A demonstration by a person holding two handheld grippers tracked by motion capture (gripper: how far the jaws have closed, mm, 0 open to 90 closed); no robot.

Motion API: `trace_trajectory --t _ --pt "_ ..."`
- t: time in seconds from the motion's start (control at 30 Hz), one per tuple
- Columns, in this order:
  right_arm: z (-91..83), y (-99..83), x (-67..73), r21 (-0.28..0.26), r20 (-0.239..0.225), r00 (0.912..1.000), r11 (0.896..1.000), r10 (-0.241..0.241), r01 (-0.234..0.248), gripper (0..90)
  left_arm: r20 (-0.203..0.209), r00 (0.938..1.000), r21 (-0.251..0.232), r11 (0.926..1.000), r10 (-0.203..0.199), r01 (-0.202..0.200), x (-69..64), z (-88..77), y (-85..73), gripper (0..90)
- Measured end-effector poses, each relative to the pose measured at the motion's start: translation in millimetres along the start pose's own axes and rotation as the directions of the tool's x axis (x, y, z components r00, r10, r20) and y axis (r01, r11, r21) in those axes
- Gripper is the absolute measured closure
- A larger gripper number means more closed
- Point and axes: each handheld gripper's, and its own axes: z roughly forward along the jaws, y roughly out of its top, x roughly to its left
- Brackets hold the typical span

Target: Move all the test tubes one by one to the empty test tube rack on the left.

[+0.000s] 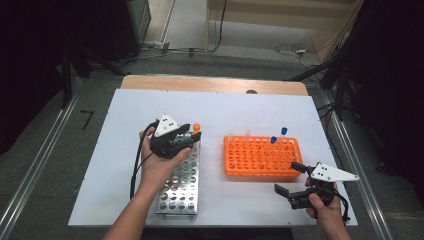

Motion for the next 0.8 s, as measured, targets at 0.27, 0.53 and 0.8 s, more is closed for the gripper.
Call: trace_trajectory --t 0.27,0.53,0.8 --pt "4.3 4.6 -2.1 -0.007 0.017 0.9998 1.0 0.008 -0.007 0.0 0.081 0.9964 -0.05 0.9983 -0.025 0.029 -13.1 -22.8 -8.6 21.4" --pt "15.7 11.0 -5.7 -0.009 0.022 0.999 0.999 0.038 -0.038 3.0 0.107 0.9939 -0.063 0.9975 -0.025 0.032 -22.2 -36.0 -16.9 8.1" --pt "33.9 18.7 -14.6 -0.025 0.063 0.9926 0.994 0.104 -0.103 18.2 0.146 0.9887 -0.061 0.9972 -0.034 0.044 -28.4 -41.6 -22.0 0.1"
